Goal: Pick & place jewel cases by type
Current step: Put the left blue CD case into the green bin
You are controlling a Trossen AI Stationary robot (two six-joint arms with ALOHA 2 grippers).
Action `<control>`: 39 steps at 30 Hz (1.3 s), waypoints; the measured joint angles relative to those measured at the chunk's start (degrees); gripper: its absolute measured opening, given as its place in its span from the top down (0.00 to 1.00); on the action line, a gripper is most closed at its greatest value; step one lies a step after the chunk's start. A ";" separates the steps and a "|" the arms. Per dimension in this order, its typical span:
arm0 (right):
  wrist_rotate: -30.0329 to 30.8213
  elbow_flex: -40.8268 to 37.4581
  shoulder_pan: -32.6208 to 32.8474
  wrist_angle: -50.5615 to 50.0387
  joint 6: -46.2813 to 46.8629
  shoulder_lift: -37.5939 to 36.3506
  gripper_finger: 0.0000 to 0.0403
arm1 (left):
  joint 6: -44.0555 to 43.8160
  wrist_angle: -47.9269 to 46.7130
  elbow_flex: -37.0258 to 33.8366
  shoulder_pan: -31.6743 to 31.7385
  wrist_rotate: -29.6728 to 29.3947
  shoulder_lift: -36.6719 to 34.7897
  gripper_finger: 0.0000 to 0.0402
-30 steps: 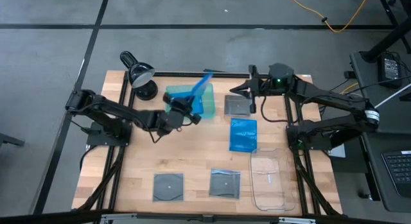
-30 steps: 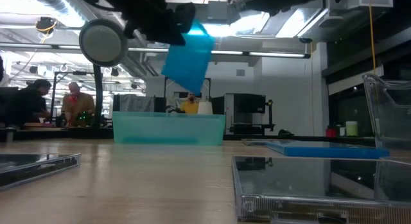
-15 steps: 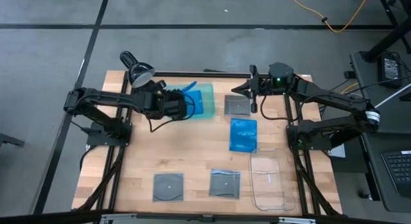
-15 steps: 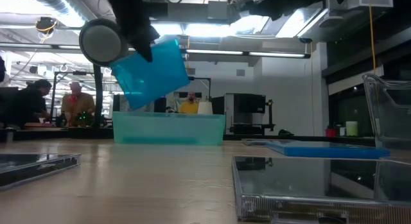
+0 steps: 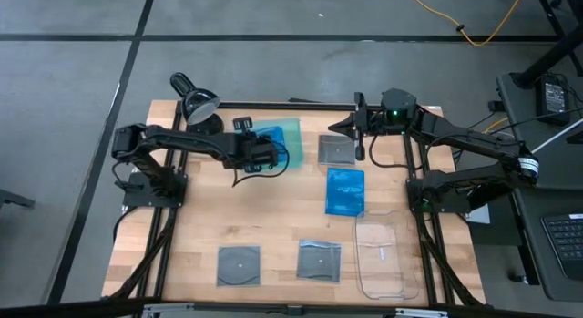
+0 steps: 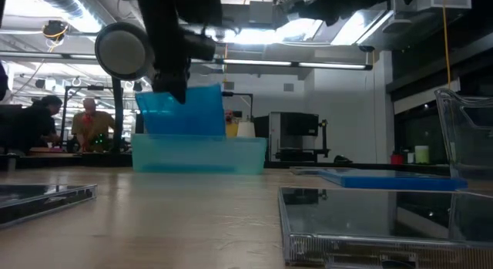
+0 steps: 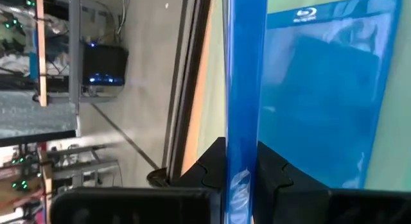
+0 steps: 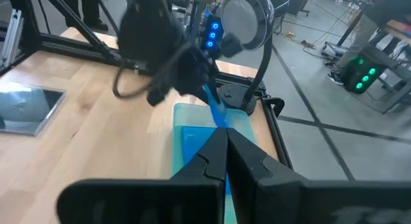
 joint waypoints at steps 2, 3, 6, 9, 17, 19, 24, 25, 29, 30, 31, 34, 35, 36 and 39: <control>0.02 0.00 0.00 -0.02 0.51 0.00 0.98 | 1.15 1.37 0.00 0.66 0.29 1.71 0.94; 0.02 0.00 0.00 -0.02 0.62 0.00 0.98 | 1.64 2.01 0.00 0.94 0.42 2.38 0.94; 0.02 0.00 0.00 -0.02 0.67 0.00 0.98 | 2.19 3.38 0.00 1.50 0.47 4.08 0.94; 0.02 0.00 0.00 -0.09 0.67 0.00 0.98 | 2.21 4.06 0.00 2.14 0.49 5.11 0.94; 0.02 0.00 0.00 -0.11 0.27 0.04 0.98 | 3.72 5.07 0.00 4.06 0.96 6.26 0.92; 0.02 0.00 0.02 -0.11 0.25 0.04 0.98 | 3.73 5.04 0.00 4.69 1.37 6.26 0.92; 0.02 0.00 0.02 -0.13 0.23 0.04 0.98 | 5.45 6.23 0.00 6.34 3.05 6.26 0.92; 0.02 0.00 0.02 -0.17 0.23 0.04 0.98 | 5.72 6.88 0.00 6.56 3.29 6.26 0.92; 0.02 0.00 0.02 -0.31 0.23 0.04 0.98 | 7.63 8.48 0.00 7.43 3.68 6.26 0.92; 0.02 0.00 0.02 -0.42 0.24 0.04 0.98 | 8.03 8.98 0.00 7.70 4.13 6.26 0.92; 0.02 0.00 0.02 -0.52 0.25 0.04 0.98 | 8.34 9.36 0.00 7.99 4.72 6.26 0.92; 0.00 0.00 0.02 -0.74 0.25 0.04 0.98 | 8.77 9.52 0.00 8.69 6.21 6.26 0.92; 0.00 0.00 0.02 -0.75 0.24 0.04 0.98 | 8.75 9.52 0.00 8.97 6.76 6.26 0.92; 0.00 0.00 0.02 -0.73 0.24 0.04 0.98 | 8.75 9.52 0.00 9.30 7.49 6.26 0.92; 0.00 0.00 0.02 -0.74 0.25 0.04 0.98 | 8.50 9.24 0.00 10.28 8.27 6.22 0.92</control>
